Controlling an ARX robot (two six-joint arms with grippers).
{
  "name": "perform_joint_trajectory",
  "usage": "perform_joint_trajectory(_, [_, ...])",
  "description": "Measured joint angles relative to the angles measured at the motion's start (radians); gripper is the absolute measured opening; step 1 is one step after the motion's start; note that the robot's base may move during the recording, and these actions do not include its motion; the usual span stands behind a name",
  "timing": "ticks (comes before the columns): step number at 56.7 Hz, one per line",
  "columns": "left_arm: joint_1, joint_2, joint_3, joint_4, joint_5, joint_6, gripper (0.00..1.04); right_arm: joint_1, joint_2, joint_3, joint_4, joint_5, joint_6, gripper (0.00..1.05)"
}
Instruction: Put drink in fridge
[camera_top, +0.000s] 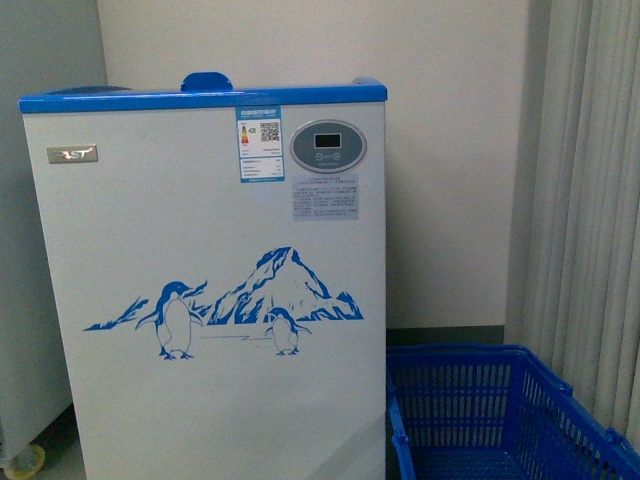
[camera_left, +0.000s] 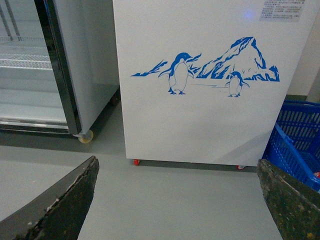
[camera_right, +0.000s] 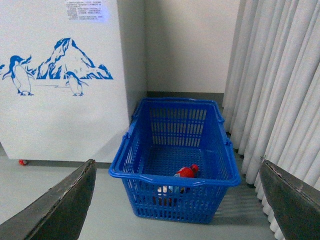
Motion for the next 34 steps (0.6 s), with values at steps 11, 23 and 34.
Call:
perform_joint_trajectory(11, [0.0, 0.0, 0.0, 0.0, 0.0, 0.0, 0.97, 0.0, 0.0, 0.0, 0.0, 0.0, 0.0, 0.98])
perform_joint_trajectory(23, [0.0, 0.0, 0.0, 0.0, 0.0, 0.0, 0.97, 0.0, 0.0, 0.0, 0.0, 0.0, 0.0, 0.98])
perform_joint_trajectory(34, [0.0, 0.0, 0.0, 0.0, 0.0, 0.0, 0.97, 0.0, 0.0, 0.0, 0.0, 0.0, 0.0, 0.98])
